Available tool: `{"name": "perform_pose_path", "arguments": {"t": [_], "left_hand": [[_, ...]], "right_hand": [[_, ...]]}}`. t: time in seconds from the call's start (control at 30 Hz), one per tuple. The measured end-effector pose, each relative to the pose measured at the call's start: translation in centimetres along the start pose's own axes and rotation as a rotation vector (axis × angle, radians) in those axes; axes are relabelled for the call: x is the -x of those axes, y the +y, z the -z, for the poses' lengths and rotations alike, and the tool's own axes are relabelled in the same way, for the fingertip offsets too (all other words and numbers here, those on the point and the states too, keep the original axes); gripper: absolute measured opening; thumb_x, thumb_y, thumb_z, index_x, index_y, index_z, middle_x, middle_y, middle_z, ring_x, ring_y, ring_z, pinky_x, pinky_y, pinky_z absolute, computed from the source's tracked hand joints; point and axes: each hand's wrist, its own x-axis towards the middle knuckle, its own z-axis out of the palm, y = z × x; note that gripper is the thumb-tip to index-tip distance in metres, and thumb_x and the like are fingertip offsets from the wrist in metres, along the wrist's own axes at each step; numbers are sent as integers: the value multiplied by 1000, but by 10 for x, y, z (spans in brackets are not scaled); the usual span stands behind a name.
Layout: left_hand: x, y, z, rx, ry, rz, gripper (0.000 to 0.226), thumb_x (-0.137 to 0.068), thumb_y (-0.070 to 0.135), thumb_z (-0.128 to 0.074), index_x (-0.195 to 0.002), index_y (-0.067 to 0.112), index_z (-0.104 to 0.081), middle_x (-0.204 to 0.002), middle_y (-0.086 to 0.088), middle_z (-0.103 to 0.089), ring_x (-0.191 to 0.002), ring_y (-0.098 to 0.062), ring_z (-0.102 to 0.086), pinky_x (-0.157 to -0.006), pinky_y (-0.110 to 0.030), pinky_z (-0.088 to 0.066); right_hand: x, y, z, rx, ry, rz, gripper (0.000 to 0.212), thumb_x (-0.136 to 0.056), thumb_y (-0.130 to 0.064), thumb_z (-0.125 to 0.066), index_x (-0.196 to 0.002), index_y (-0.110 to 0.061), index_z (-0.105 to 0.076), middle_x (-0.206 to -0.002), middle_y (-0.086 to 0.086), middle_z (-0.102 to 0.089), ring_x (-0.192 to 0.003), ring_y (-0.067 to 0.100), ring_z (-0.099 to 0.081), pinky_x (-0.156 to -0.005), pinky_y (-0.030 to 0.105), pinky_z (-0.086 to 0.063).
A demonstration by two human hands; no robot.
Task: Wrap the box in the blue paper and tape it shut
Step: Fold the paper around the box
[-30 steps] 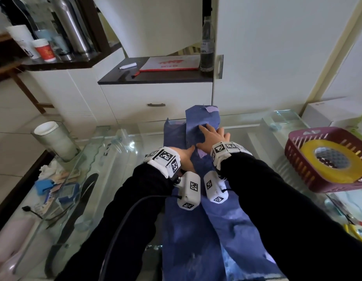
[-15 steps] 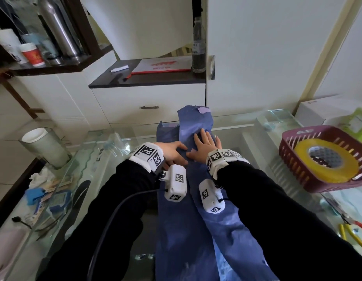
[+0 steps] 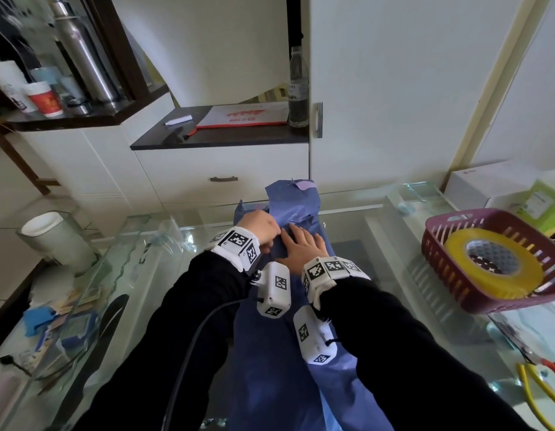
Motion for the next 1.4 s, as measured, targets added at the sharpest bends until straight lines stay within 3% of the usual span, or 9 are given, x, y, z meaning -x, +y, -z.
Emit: {"name": "perform_pose_path", "arguments": {"t": [0.17, 0.2, 0.23, 0.3, 0.4, 0.5, 0.63, 0.73, 1.4], "left_hand": [[8, 2, 5, -91, 239, -85, 7, -87, 12, -50, -84, 18, -50, -92, -12, -55, -81, -31, -50, -79, -28, -46], [8, 2, 4, -99, 268, -69, 25, -88, 17, -53, -105, -1, -54, -108, -15, -54, -98, -34, -52, -90, -31, -44], [12, 2, 3, -104, 252, -50, 33, -90, 23, -54, -122, 18, -53, -123, -16, -49, -113, -35, -50, -100, -34, -41], [19, 2, 0, -64, 202, -33, 51, -92, 28, -52, -138, 14, -34, -137, -18, -41, -125, -35, -43, -106, -37, -36], [31, -1, -4, 21, 145, -75, 58, -96, 26, -48, -145, 18, -18, -125, -20, -52, -106, -35, -55, -91, -34, -42], [44, -6, -6, -19, 125, -145, 51, -97, 19, -44, -144, 24, -24, -109, -15, -54, -85, -29, -53, -70, -31, -41], [55, -16, -12, -9, 114, -180, 35, -97, 11, -43, -130, 14, -53, -137, -5, -52, -122, -25, -51, -94, -23, -37], [63, -21, -16, 19, 160, -164, 33, -95, 5, -46, -124, 8, -60, -136, -7, -55, -125, -25, -50, -101, -24, -36], [84, -19, 17, 118, 262, -97, 60, -93, 19, -54, -145, 6, -29, -148, -14, -37, -134, -27, -40, -110, -30, -32]], "right_hand": [[31, -8, 7, 83, 7, 36, 62, -94, -45, -40, -149, -27, -16, -155, 3, -15, -142, 23, -14, -114, 42, -12], [38, -10, 9, 94, 0, 35, 60, -95, -43, -40, -148, -28, -17, -153, 4, -17, -141, 24, -15, -113, 42, -13], [45, -11, 11, 100, -14, 31, 59, -95, -43, -40, -148, -30, -18, -152, 4, -18, -141, 24, -15, -112, 43, -14], [61, -14, 13, 114, -43, 32, 60, -94, -43, -43, -148, -32, -18, -150, 5, -19, -141, 26, -15, -112, 45, -13], [86, -19, 12, 131, -47, 60, 62, -93, -40, -47, -148, -32, -18, -150, 6, -18, -141, 27, -14, -113, 46, -14], [107, -24, 8, 119, -61, 87, 68, -92, -43, -48, -149, -32, -13, -156, 4, -9, -145, 24, -5, -114, 45, -10], [127, -27, 1, 104, -89, 95, 79, -88, -51, -52, -149, -35, -5, -159, 0, 2, -147, 19, 2, -114, 43, -6], [142, -28, -3, 96, -59, 102, 79, -89, -53, -50, -149, -35, -3, -159, -3, 6, -147, 15, 4, -115, 42, -4], [155, -31, 19, 23, 53, 113, 84, -85, -60, -51, -150, -34, -4, -159, -6, 8, -147, 11, 7, -118, 37, 4]]}}
